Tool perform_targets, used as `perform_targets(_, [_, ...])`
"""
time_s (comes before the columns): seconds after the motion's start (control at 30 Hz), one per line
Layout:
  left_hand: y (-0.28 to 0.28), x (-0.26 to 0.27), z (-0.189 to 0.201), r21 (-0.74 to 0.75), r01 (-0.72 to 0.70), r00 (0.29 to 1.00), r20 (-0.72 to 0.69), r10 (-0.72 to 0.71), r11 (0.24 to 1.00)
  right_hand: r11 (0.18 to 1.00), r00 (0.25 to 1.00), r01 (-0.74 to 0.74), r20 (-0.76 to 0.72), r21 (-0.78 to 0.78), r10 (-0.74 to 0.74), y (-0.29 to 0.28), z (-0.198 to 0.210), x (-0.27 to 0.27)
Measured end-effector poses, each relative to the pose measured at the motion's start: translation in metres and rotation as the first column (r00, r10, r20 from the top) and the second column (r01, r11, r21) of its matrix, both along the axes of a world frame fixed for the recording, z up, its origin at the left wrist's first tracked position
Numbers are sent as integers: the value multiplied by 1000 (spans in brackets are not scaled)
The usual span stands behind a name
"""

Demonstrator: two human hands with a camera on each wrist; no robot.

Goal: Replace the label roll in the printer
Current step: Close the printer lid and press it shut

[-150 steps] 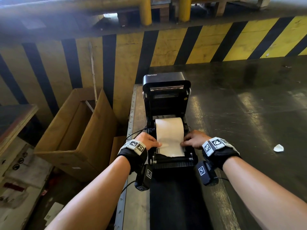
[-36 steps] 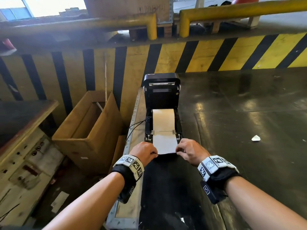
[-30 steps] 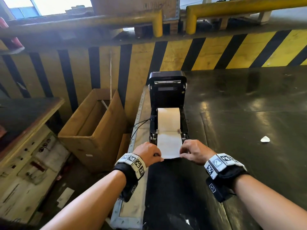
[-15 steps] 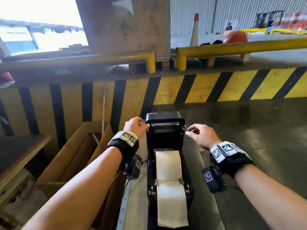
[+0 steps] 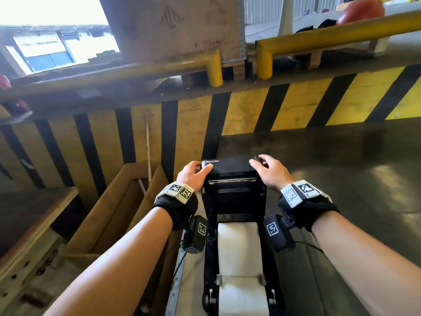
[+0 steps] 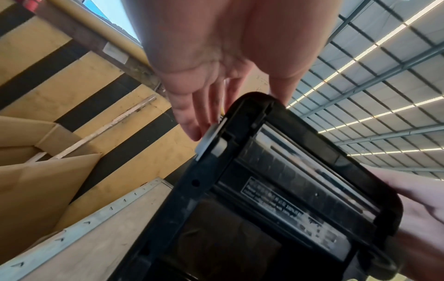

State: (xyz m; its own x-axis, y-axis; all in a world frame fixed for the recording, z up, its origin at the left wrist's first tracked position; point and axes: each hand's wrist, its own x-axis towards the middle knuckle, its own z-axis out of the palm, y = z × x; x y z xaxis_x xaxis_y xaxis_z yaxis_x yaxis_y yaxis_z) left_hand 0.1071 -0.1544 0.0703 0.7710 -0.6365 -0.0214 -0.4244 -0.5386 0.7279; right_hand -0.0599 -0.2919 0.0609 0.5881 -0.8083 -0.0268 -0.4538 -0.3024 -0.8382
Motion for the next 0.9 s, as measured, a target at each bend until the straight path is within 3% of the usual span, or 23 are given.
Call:
perform_targets(0.23, [18,-13,-6,-88,-29,998,-55,24,996,999,986,26,165,-20,-22,25,-11,-15])
perform_targets(0.33, [35,-27,-15,-166,-37,987,-160,10,985,996,983,-11,182,-83,26,43,-11,-36])
perform_targets(0.5, [60,-65,-20,-224,-95,955,-297,24,970,980,986,-76,135,-183,102,71,-13,-72])
perform_targets(0.7, [115,-102,-44,-141,84,966,-230,-115,986,982,985,-170,-45,-83,167,114,-40,-121])
perform_targets(0.9, [155,-126,-73,-112,209,940,-250,-231,971,957,968,-242,-107,-159,227,144,-63,-146])
